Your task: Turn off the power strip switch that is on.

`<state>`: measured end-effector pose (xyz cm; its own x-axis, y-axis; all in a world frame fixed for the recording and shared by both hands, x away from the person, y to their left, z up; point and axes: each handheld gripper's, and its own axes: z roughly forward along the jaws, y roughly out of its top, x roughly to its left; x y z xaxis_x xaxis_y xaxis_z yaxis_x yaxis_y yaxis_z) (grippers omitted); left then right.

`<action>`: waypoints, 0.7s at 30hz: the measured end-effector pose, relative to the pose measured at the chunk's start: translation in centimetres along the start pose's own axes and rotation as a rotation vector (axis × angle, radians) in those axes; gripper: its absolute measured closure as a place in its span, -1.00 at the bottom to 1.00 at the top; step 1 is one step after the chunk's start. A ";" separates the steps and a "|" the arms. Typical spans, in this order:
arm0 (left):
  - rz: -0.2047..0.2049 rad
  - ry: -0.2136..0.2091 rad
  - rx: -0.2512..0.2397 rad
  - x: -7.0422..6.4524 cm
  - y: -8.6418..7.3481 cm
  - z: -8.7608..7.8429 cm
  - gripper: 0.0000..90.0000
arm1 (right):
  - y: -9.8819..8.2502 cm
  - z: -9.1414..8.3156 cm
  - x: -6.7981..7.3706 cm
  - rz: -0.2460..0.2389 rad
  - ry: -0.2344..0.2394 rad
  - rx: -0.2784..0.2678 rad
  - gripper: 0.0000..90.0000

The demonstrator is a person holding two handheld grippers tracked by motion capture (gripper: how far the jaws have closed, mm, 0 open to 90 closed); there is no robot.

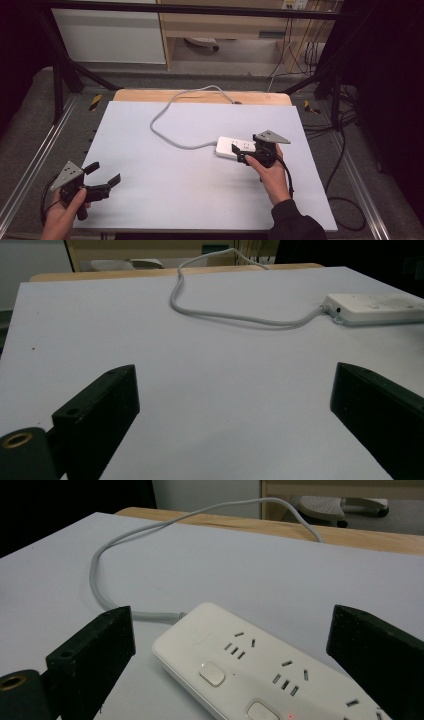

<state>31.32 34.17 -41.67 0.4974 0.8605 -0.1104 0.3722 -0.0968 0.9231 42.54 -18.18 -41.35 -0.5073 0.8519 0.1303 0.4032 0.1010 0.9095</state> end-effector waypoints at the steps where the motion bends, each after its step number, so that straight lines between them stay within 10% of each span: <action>1: -0.001 0.000 -0.001 0.0 0.0 0.0 -0.88 | 0.0 0.0 0.0 0.000 -0.003 0.003 -0.87; 21: -0.001 -0.001 0.003 0.0 0.0 0.0 -0.88 | -0.7 0.4 0.5 -0.016 -0.002 -0.010 -0.36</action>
<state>31.35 34.14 -41.70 0.4979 0.8600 -0.1119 0.3755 -0.0974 0.9217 42.26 -17.62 -42.11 -0.5124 0.8510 0.1153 0.3876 0.1093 0.9153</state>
